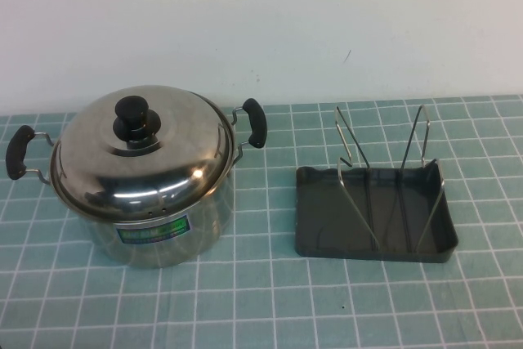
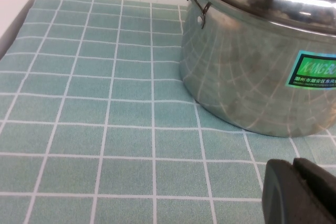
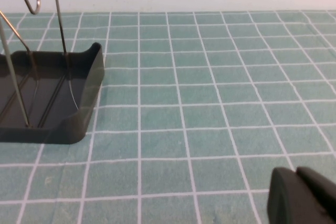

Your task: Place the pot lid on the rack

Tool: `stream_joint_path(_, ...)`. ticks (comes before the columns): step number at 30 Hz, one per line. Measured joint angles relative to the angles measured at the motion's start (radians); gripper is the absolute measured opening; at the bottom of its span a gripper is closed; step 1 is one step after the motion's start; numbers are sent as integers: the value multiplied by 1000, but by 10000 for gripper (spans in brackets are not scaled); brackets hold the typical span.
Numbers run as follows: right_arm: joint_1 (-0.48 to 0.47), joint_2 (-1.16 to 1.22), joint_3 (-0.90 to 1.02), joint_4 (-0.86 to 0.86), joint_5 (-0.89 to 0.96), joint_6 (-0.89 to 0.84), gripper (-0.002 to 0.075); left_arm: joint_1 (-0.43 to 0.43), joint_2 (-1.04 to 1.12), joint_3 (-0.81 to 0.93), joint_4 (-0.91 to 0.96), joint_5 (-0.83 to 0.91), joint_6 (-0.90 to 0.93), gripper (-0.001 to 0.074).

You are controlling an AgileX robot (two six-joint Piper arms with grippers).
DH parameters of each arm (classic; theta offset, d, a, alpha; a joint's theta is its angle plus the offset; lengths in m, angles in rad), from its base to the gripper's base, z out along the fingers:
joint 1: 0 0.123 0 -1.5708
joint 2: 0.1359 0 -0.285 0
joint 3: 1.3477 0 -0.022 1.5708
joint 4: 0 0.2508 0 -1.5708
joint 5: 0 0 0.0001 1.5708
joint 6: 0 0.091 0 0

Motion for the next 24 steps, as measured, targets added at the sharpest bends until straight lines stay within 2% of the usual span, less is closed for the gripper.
stream_joint_path(16,0,0,2,-16,-8,-59,-1,0,0,0,0,0,4,-3)
stream_joint_path(21,0,0,7,-26,-121,-61,-1,0,0,8,37,-51,10,-3)
stream_joint_path(24,0,0,7,-30,-300,-62,-1,0,0,10,37,-141,10,-3)
